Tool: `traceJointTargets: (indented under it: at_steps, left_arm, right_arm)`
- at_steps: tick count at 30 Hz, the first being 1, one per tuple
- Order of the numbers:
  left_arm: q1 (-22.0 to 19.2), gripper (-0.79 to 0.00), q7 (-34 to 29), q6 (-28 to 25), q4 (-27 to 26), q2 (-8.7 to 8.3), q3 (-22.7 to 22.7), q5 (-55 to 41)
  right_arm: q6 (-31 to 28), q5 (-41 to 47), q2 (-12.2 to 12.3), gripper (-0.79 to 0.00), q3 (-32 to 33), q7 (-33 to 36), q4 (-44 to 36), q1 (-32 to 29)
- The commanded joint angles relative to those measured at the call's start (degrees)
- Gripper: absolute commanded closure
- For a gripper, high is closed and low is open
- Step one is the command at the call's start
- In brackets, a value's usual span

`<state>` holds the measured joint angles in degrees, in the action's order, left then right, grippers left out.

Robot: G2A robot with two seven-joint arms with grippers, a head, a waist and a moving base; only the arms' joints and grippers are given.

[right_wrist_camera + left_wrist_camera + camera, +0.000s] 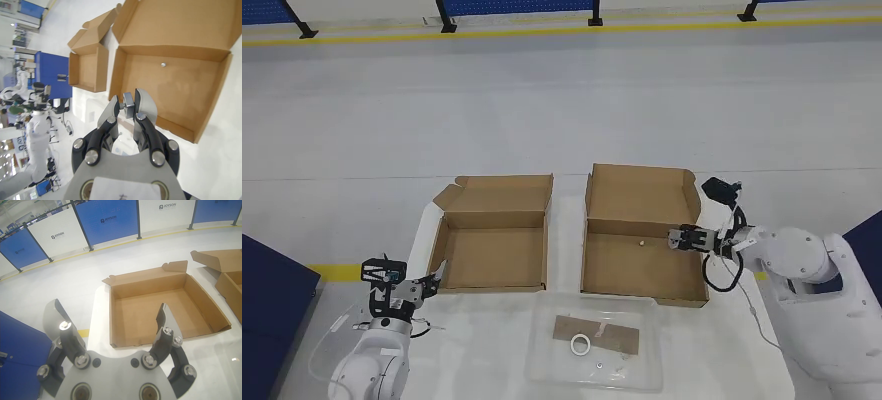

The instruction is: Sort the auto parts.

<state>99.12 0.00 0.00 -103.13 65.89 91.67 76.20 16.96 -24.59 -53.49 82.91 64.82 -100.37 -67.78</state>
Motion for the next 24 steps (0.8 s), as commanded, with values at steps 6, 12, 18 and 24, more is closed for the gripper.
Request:
traceJointTargets:
  at_steps: [6, 12, 18, 24]
  left_arm:
    - [0.0, -0.785, 0.0, 0.0, 0.0, 0.0, 0.0, 0.0]
    - [0.0, -0.785, 0.0, 0.0, 0.0, 0.0, 0.0, 0.0]
    - [0.0, -0.785, 0.0, 0.0, 0.0, 0.0, 0.0, 0.0]
    - [0.0, -0.785, 0.0, 0.0, 0.0, 0.0, 0.0, 0.0]
  right_arm:
    - [4.57, -8.14, -1.11, 0.0, -10.02, 1.11, 8.8, 7.63]
    - [6.11, -9.99, -2.37, 0.0, -16.31, 1.51, 15.2, 11.33]
    - [6.37, -10.68, -2.96, 0.0, -18.71, 1.69, 17.48, 12.68]
    - [6.37, -10.68, -2.96, 0.0, -18.71, 1.69, 17.48, 12.68]
